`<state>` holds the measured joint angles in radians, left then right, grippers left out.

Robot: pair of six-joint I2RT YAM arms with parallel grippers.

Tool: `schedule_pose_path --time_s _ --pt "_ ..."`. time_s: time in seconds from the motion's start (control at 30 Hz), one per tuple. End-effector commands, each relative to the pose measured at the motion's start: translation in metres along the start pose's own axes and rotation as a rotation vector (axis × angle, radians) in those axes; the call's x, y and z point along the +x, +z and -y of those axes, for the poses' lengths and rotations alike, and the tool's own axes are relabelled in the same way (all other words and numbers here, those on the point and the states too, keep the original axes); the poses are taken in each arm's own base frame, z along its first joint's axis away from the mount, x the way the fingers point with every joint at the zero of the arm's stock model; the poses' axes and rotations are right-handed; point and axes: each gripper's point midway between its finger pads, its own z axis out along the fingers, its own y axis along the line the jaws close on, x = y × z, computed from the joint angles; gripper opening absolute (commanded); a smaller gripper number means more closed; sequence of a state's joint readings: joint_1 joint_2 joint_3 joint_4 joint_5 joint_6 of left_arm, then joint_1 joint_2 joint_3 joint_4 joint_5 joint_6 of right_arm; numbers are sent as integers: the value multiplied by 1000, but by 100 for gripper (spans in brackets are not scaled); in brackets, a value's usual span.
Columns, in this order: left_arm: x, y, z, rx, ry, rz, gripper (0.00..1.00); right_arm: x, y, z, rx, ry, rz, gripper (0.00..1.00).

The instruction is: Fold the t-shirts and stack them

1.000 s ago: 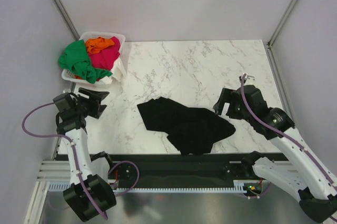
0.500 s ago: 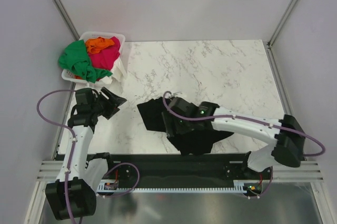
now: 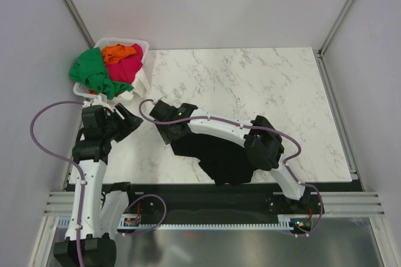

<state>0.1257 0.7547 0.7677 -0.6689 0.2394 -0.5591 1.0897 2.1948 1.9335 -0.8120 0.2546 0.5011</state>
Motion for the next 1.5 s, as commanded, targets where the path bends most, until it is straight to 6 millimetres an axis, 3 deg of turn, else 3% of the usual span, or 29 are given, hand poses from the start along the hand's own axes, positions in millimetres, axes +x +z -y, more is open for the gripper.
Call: schedule_pose_path --time_s 0.0,0.1,0.3,0.43,0.5,0.7,0.8,0.97,1.23,1.47 --pt "2 -2 -2 -6 65 -18 70 6 11 24 113 -57 -41 73" --pt "2 3 -4 -19 62 -37 69 18 32 37 156 -43 -81 71" --pt "4 7 -3 -7 63 -56 69 32 51 45 188 -70 -120 59" --pt "4 6 -2 -3 63 -49 68 31 51 48 194 -64 -117 36" --pt "4 6 -2 -1 63 -47 68 25 44 49 190 -58 -109 32" --pt "4 6 -2 -1 61 -47 68 -1 9 50 164 -40 -47 32" --pt "4 6 -2 2 61 -47 68 -3 0 48 137 -40 -43 34" --pt "4 7 -3 -1 61 -47 67 7 4 45 110 -33 -73 40" --pt "4 7 -3 -3 59 -49 67 20 17 45 104 -28 -99 35" --pt "5 8 -3 -4 58 -51 67 18 22 41 87 -23 -94 33"
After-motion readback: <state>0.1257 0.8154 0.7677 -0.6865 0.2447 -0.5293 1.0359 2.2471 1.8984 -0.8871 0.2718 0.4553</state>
